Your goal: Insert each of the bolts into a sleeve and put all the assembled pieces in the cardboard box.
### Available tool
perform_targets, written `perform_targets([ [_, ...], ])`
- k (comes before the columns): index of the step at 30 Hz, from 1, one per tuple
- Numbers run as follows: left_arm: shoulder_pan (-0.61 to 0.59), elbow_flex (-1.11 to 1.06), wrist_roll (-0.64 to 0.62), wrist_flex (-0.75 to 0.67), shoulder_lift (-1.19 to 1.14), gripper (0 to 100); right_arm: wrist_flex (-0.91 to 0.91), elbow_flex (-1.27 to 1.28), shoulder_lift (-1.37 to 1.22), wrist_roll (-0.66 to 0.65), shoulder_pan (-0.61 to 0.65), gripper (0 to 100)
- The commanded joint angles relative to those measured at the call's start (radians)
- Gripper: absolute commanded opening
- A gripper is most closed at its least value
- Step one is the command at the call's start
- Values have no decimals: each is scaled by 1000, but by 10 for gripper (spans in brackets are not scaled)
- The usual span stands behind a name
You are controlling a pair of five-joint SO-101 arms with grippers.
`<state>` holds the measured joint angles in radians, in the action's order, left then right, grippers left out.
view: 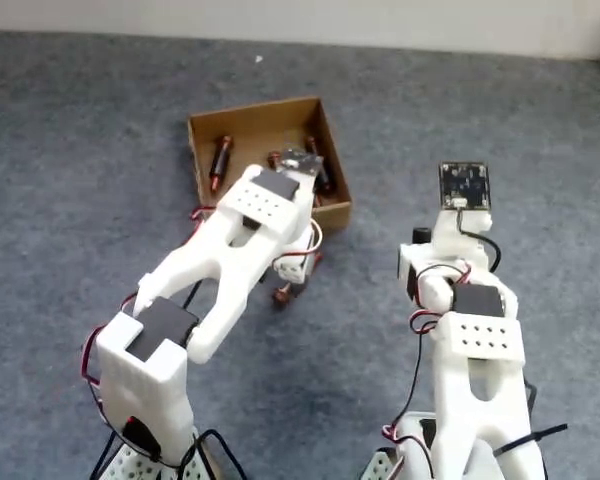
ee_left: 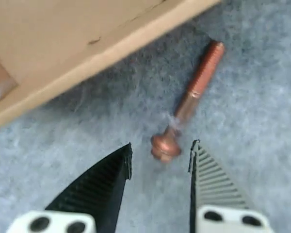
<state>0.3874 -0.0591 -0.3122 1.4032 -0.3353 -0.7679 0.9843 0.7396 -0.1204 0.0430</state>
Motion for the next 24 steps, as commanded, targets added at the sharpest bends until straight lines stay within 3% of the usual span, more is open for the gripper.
perform_targets([
  [1, 31, -51, 14, -95, 7, 207, 28, -10, 35, 6, -8, 5],
  [7, 45, -56, 9, -138, -82, 206, 28, -10, 35, 5, -8, 5],
  [10, 51, 70, 8, -49, -171, 182, 28, -10, 35, 5, -8, 5],
  [15, 53, 252, 6, 71, -302, 0, 28, -8, 35, 5, -8, 5],
  [24, 53, 343, -175, 226, -255, 5, 28, -8, 35, 3, -8, 5],
])
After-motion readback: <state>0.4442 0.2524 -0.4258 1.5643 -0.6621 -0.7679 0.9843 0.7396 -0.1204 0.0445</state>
